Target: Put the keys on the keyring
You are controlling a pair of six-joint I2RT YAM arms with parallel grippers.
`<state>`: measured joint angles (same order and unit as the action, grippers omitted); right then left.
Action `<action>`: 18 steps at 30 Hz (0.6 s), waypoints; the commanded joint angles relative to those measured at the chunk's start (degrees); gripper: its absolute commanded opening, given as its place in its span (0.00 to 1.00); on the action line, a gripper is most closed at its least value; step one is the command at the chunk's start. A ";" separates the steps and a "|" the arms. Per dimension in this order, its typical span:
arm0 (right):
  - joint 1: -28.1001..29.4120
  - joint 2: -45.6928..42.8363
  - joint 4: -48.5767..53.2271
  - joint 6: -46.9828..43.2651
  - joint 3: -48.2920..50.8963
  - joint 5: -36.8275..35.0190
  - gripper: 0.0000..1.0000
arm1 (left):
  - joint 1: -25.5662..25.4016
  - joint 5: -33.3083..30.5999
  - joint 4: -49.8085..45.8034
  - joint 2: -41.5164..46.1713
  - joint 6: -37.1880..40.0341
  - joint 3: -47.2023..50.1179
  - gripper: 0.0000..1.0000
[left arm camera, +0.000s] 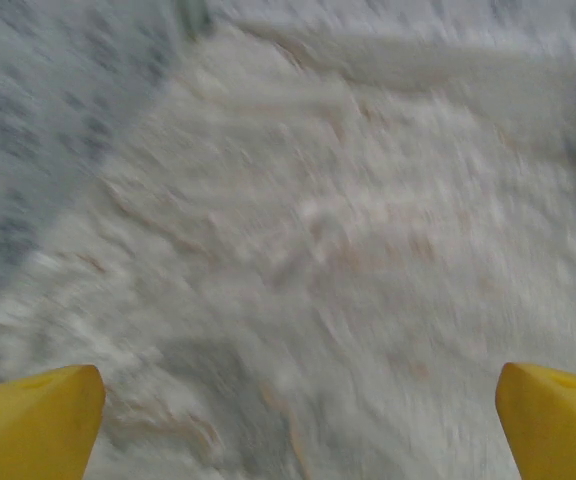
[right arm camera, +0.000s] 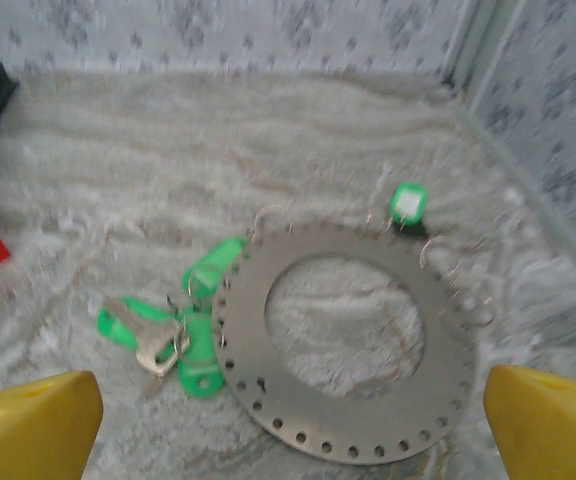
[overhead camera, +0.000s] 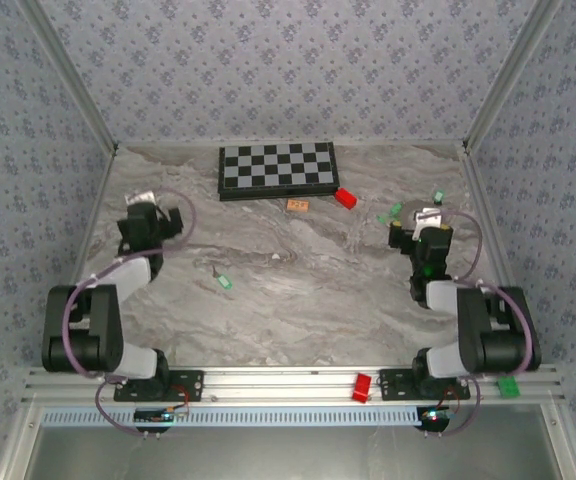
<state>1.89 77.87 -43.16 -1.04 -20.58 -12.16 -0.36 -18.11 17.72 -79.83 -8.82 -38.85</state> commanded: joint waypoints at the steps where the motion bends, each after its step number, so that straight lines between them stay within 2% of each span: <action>1: 0.90 -8.07 17.51 10.26 -5.90 -8.66 1.00 | 0.54 -14.28 -28.45 4.06 -16.72 -12.99 1.00; 3: -0.30 -11.86 30.22 23.47 -10.63 -10.22 1.00 | 0.49 -14.68 -40.64 3.99 -24.75 -18.42 1.00; 4: -1.01 -13.62 34.94 28.43 -12.74 -10.23 1.00 | 0.53 -13.17 -43.57 4.15 -26.50 -19.41 1.00; 6: -2.47 -16.41 41.36 36.40 -14.63 -8.55 1.00 | 0.54 -7.09 -42.69 5.87 -27.51 -17.29 1.00; 10: -8.96 -16.85 32.86 36.63 -13.00 11.41 1.00 | -0.52 3.71 -31.58 14.54 -30.06 -7.32 1.00; 14: -9.67 -10.10 32.66 37.58 -17.75 20.50 1.00 | -6.58 6.47 -23.57 21.29 -28.23 -0.73 1.00; 18: -8.55 0.46 38.32 34.46 -26.01 23.49 1.00 | -13.66 5.39 -19.56 23.72 -26.47 3.25 1.00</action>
<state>-7.27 74.19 -9.37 33.06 -41.43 4.67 -11.31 -14.26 -7.99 -57.82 -35.86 -36.71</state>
